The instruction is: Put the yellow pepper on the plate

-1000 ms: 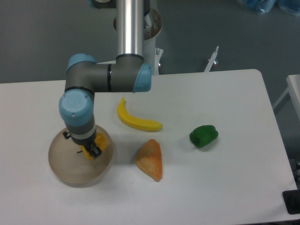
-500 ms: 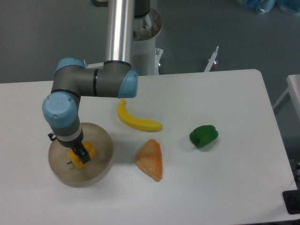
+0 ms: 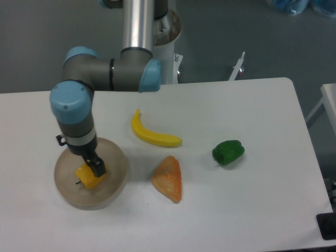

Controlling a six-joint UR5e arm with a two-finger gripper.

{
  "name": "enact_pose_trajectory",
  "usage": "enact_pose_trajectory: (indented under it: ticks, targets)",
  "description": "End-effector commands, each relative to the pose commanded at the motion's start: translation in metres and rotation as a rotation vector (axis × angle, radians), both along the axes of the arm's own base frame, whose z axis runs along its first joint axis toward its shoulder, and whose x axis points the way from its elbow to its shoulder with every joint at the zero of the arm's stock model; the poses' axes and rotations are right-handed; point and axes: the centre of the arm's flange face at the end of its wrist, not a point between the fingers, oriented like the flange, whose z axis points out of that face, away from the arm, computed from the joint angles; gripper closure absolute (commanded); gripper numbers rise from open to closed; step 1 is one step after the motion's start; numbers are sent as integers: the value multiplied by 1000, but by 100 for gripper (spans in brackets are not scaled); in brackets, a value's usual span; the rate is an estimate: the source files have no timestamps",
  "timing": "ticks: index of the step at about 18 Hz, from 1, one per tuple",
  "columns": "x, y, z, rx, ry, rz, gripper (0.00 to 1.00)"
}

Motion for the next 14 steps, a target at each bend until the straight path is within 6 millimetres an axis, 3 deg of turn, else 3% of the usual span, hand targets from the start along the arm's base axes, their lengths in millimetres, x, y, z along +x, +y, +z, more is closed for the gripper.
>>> enact_pose_trajectory:
  ticks: [7, 10, 13, 14]
  targets:
    - [-103, -33, 12, -65, 92, -138, 0]
    - [-160, -56, 11, -87, 80, -180, 0]
    - [-196, -76, 17, -62, 18, -155, 0]
    - [-216, -88, 17, -60, -6, -144, 0]
